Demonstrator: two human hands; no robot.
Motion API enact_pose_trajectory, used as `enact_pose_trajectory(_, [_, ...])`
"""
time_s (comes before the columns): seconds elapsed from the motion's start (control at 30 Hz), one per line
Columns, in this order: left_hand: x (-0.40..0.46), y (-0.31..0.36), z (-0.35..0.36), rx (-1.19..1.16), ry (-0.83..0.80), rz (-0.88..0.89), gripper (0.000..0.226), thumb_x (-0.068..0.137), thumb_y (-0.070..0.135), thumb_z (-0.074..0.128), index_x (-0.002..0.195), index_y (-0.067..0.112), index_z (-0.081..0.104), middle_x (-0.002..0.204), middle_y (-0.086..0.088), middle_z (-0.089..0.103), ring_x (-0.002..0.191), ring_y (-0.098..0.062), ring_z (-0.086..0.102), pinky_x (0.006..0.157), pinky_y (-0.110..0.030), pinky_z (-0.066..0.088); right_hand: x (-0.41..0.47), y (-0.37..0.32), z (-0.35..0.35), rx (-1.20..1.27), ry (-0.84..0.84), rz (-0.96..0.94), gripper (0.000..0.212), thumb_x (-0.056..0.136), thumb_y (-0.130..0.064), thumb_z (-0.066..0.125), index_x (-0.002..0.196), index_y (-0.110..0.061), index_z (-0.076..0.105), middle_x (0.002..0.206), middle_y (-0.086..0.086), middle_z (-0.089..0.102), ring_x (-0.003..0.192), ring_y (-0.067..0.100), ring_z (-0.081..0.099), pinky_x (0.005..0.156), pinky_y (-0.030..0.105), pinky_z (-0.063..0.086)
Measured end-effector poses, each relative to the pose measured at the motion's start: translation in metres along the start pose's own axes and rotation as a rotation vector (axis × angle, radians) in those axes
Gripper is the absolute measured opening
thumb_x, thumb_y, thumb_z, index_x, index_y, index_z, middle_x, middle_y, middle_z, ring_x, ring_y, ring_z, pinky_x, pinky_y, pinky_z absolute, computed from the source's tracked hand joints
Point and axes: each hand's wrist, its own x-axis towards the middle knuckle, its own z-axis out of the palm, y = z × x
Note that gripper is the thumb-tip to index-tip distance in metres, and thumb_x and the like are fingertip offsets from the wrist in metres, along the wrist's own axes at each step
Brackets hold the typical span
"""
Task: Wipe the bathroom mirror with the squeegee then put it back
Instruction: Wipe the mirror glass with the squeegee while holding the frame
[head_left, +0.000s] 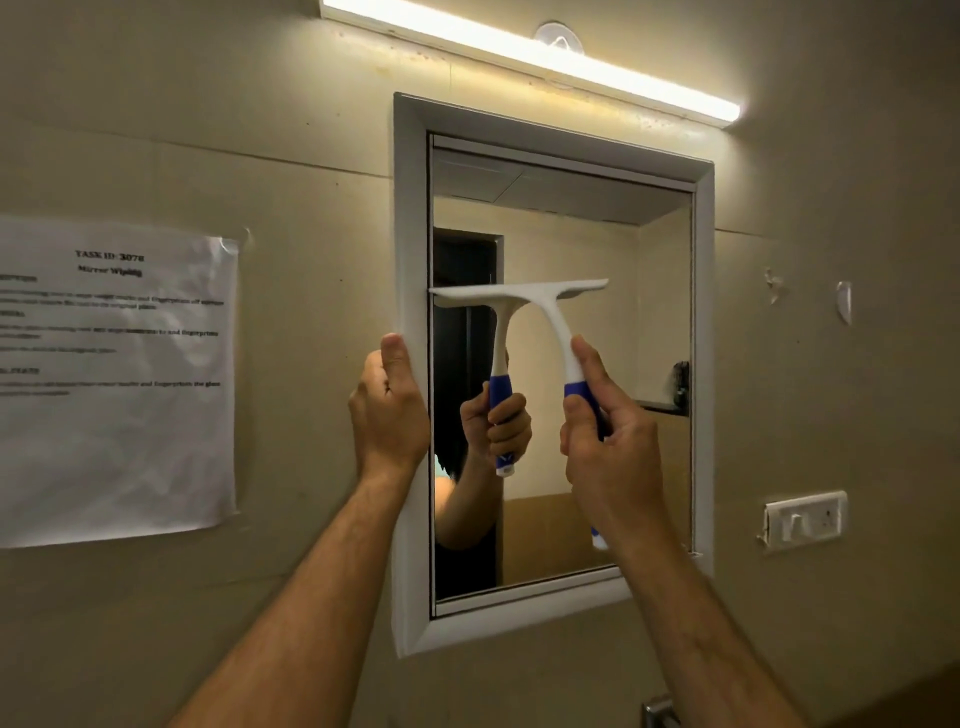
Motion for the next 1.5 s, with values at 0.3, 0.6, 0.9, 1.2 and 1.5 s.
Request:
enact_pose_trajectory(0.3, [-0.001,-0.004,0.0,-0.084,-0.027,-0.044,0.056,0.102,0.049,0.016,0.134,0.016,0.048,0.121,0.003,0.061,0.111,-0.007,0.055,0.093,-0.018,0.035,-0.079,0.026,-0.001,0.02,-0.028,0.074,0.066,0.099,-0.015,0.048,0.124,-0.074,0.035,0.133,-0.021,0.053,0.087,0.007,0.053,0.077,0.031,0.054])
enact_pose_trajectory(0.6, [0.001,-0.004,0.001,-0.073,0.009,-0.099,0.07,0.101,0.052,0.011,0.134,0.005,0.05,0.133,-0.016,0.055,0.125,-0.028,0.05,0.109,-0.04,0.037,-0.127,0.043,-0.008,0.048,-0.048,0.185,0.06,0.097,-0.009,0.049,0.132,-0.057,0.043,0.09,-0.011,0.06,0.063,0.005,0.048,0.054,0.014,0.045])
enact_pose_trajectory(0.9, [-0.002,-0.002,0.002,-0.05,0.01,-0.09,0.06,0.103,0.045,0.013,0.143,0.011,0.041,0.144,-0.009,0.046,0.135,-0.021,0.04,0.1,-0.021,0.026,-0.154,0.048,-0.015,0.086,-0.099,0.246,0.055,0.095,-0.004,0.049,0.133,-0.043,0.043,0.084,-0.011,0.059,0.049,0.01,0.05,0.045,0.014,0.043])
enact_pose_trajectory(1.2, [-0.002,0.002,0.001,-0.012,0.037,-0.095,0.072,0.102,0.049,0.012,0.126,-0.007,0.051,0.126,-0.023,0.058,0.119,-0.034,0.053,0.103,-0.048,0.042,-0.178,0.052,-0.019,0.015,-0.108,0.253,0.063,0.092,0.002,0.053,0.13,-0.047,0.04,0.103,-0.059,0.048,0.065,0.018,0.059,0.06,0.013,0.053])
enact_pose_trajectory(1.5, [-0.006,0.007,0.001,-0.012,0.032,-0.14,0.06,0.103,0.045,0.014,0.138,0.006,0.045,0.141,-0.013,0.048,0.132,-0.025,0.042,0.108,-0.031,0.03,-0.201,0.063,-0.03,-0.068,-0.107,0.203,0.075,0.092,-0.005,0.058,0.128,-0.068,0.04,0.075,-0.01,0.066,0.049,0.019,0.05,0.046,0.028,0.049])
